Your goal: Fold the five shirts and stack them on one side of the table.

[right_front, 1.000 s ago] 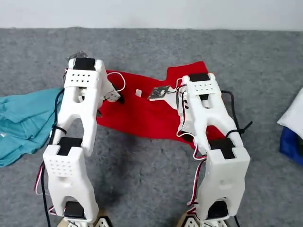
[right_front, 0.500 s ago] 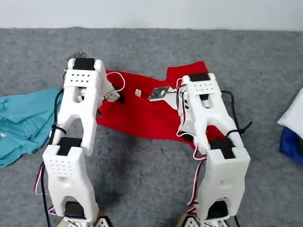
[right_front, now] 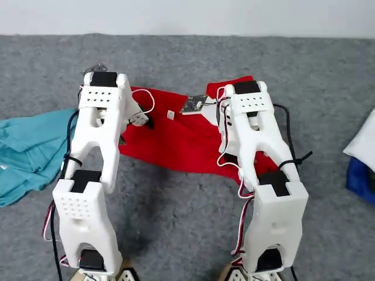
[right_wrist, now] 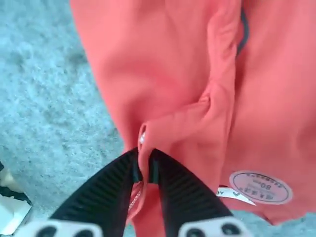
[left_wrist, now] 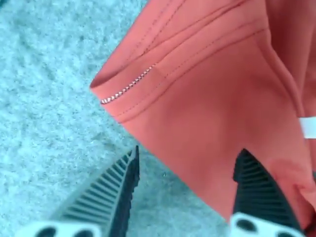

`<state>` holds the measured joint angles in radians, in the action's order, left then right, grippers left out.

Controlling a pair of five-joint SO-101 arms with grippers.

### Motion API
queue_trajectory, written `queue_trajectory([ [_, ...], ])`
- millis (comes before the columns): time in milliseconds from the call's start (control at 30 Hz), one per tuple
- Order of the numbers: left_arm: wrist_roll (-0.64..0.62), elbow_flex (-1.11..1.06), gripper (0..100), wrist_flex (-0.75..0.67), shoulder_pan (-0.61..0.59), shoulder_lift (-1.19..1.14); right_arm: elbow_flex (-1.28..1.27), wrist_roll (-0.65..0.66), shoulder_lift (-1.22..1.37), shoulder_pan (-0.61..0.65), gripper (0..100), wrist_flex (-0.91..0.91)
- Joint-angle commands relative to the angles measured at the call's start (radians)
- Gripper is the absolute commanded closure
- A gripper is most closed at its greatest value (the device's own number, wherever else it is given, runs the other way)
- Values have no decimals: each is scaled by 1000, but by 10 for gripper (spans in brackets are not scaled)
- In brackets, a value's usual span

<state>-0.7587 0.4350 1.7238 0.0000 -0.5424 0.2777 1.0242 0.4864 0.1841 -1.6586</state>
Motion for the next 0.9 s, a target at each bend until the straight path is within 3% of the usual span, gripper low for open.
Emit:
queue_trajectory([
  [0,11,13,708,31,0,11,41,11,-8,2,990,21],
  [333,6,286,706,23,-25,-2,41,11,-15,-13,990,16],
  [500,5,323,706,-2,-21,-101,41,11,-5,-13,989,21],
  [700,-147,467,709,0,-48,-236,46,12,-13,-15,989,21],
  [867,-153,562,710,0,-20,-311,46,12,-13,-13,989,21],
])
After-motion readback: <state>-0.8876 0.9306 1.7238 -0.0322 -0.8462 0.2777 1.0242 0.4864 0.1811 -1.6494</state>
